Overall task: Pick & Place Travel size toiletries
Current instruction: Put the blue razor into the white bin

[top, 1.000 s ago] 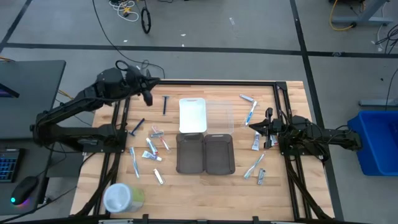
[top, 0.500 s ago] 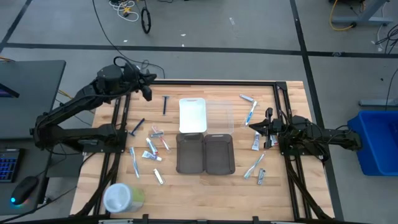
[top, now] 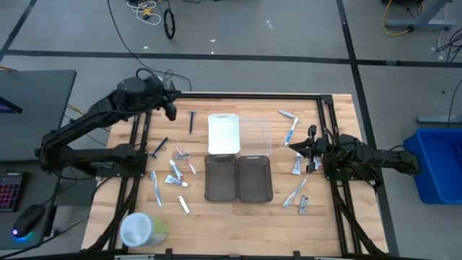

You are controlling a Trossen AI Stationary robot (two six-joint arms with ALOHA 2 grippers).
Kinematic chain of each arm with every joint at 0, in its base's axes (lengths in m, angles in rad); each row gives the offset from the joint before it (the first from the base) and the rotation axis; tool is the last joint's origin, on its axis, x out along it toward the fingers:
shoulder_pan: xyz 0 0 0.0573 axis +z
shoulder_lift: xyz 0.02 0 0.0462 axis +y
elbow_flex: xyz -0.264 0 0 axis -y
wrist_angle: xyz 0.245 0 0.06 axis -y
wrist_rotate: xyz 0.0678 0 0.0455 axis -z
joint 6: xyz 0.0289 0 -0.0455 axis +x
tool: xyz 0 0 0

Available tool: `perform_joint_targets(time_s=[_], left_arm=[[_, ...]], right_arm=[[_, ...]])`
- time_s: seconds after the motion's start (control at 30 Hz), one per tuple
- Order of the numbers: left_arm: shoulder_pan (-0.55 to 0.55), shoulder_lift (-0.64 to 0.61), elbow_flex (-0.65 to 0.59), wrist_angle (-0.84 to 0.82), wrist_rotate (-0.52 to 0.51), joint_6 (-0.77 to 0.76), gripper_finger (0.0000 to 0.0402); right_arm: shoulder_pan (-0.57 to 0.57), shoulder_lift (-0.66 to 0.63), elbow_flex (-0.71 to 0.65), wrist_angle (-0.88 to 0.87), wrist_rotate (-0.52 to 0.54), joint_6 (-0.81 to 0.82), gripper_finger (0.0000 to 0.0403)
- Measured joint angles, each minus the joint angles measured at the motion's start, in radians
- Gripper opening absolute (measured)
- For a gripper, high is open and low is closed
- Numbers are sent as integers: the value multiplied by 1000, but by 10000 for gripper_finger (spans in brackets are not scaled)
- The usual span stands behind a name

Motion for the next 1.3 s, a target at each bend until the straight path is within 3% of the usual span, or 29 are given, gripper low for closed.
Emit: perform_joint_targets(time_s=[0.2,0.43,0.7,1.3], left_arm=[[0,56,-2,-124,-4,21,15],[8,114,-2,-143,-4,18,15],[33,200,-1,-185,0,-223,16],[44,410,-1,-225,-4,-336,16]], right_arm=[[0,0,0,0,0,0,13],[0,0,0,0,0,0,13],[0,0,0,0,0,0,13],[0,0,0,0,0,0,14]])
